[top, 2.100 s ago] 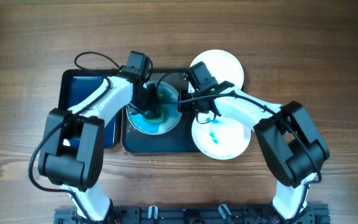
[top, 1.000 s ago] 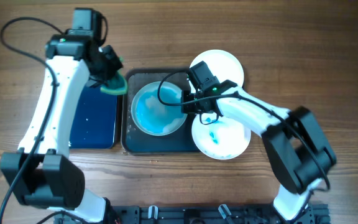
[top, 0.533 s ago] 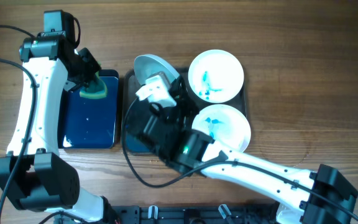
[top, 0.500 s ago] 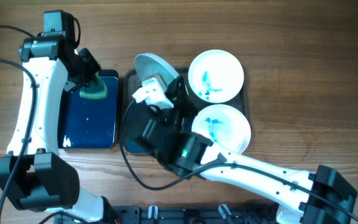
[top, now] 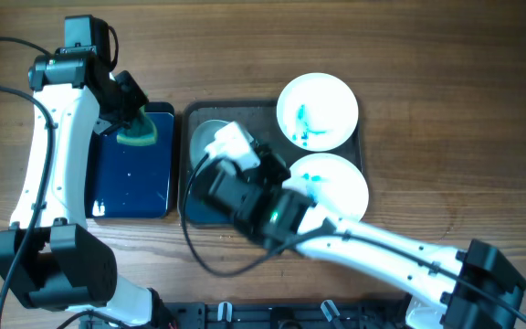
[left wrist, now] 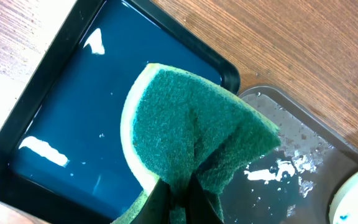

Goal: Clean dirty plates on tray and stack at the side
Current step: 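Lift the scrubbed plate with the right gripper and place it right of the tray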

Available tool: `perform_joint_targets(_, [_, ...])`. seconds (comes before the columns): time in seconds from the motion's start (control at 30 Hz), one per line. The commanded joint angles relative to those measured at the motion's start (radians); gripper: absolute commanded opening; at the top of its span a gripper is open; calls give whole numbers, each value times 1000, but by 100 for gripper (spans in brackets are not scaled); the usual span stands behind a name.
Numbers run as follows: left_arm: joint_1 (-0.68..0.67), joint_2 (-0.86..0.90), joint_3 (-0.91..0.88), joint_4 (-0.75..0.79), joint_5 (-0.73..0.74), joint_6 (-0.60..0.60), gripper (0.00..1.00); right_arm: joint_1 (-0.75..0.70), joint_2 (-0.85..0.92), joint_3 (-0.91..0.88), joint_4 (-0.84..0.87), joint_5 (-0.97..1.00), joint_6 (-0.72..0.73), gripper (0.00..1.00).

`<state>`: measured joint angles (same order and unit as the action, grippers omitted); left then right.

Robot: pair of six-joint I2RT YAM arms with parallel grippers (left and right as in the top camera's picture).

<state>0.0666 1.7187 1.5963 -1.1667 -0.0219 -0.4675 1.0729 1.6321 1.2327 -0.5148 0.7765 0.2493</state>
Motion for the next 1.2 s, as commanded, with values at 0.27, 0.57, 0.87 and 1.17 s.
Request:
perform_joint_targets(0.27, [-6, -4, 6, -9, -9, 19, 4, -866, -318, 3, -233, -893, 195, 5])
perform_joint_targets(0.57, [-97, -4, 6, -8, -10, 19, 4, -1415, -217, -293, -207, -863, 145, 4])
perform_joint_targets(0.87, [-190, -4, 6, -11, -10, 19, 4, -1469, -13, -378, 23, -854, 141, 28])
perform_joint_targets(1.17, [-200, -4, 6, -13, -10, 19, 4, -1469, -373, -186, -389, -1044, -38, 43])
